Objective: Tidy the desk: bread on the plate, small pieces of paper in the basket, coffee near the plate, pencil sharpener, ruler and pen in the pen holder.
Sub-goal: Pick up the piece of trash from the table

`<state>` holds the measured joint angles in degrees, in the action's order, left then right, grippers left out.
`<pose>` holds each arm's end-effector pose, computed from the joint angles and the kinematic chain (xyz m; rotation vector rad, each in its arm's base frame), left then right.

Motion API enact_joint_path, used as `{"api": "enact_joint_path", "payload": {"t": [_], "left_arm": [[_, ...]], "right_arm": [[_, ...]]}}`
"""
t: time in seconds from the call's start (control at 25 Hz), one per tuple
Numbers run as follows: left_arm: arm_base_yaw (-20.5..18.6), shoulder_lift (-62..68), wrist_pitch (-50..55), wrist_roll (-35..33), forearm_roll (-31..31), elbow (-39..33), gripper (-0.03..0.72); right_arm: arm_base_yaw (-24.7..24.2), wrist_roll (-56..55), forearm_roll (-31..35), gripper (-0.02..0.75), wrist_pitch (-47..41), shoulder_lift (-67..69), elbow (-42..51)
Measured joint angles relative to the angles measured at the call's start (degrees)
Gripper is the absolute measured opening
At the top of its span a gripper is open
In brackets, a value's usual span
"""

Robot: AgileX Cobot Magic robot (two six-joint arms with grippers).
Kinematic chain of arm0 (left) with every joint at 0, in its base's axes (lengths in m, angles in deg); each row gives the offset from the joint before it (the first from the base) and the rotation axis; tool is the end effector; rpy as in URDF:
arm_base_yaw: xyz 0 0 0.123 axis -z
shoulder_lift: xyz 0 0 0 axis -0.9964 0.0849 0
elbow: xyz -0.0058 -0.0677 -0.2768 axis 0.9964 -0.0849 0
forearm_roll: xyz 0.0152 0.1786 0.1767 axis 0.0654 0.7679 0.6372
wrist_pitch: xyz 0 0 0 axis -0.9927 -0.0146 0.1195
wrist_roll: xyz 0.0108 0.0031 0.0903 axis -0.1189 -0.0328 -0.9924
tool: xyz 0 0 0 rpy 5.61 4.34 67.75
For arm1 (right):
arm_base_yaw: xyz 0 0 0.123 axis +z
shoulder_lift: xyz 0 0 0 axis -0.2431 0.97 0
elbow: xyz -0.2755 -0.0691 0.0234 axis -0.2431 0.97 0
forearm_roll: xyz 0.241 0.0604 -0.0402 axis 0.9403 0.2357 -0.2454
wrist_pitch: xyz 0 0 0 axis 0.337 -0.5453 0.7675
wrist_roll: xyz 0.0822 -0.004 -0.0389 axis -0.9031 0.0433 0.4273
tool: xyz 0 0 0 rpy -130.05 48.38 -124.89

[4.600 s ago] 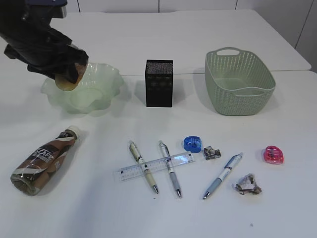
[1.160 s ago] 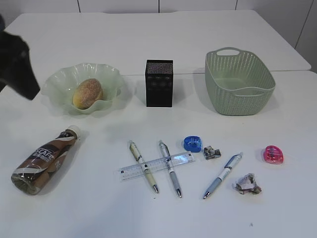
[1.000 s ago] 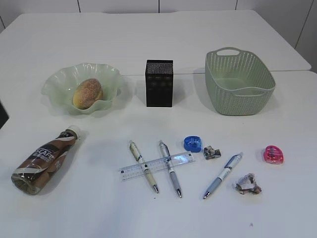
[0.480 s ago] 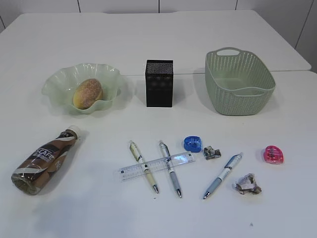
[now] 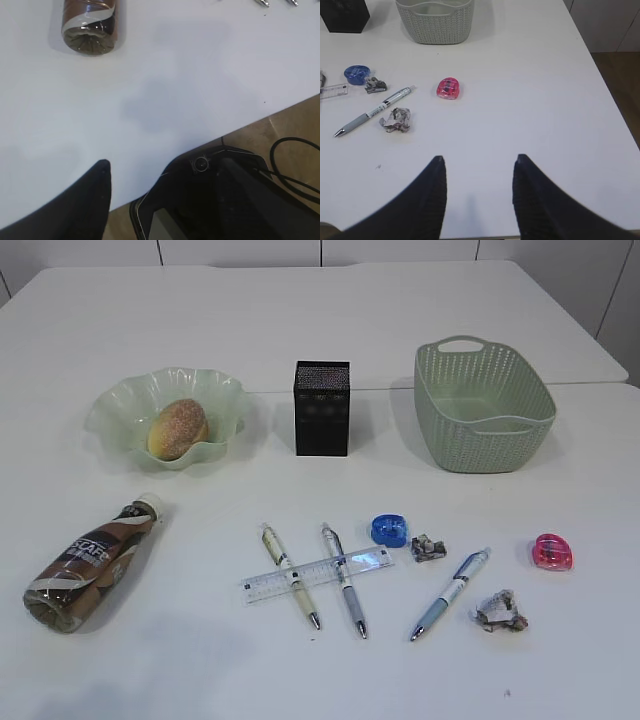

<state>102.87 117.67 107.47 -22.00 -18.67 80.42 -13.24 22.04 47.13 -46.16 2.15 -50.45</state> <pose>0.0776 -0.0386 0.2688 0.3102 2.5597 -0.3470 -0.0100 -0.0078 0.2687 0.0276 2.1154 -0.0825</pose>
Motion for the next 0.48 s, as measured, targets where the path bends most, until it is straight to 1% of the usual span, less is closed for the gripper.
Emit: {"api": "enact_joint_path", "payload": {"t": [0.08,0.36,0.48], "left_arm": [[0.0,0.0,0.0,0.0,-0.96,0.0,0.467],[0.0,0.0,-0.18,0.0,-1.54,0.0,0.467],[0.0,0.0,-0.31,0.0,-0.77,0.0,0.467]], "right_arm": [[0.0,0.0,0.12,0.354,0.0,0.0,0.0],[0.0,0.0,0.6,0.353,0.0,0.0,0.0],[0.0,1.37,2.21,0.353,0.48,0.0,-0.21]]}}
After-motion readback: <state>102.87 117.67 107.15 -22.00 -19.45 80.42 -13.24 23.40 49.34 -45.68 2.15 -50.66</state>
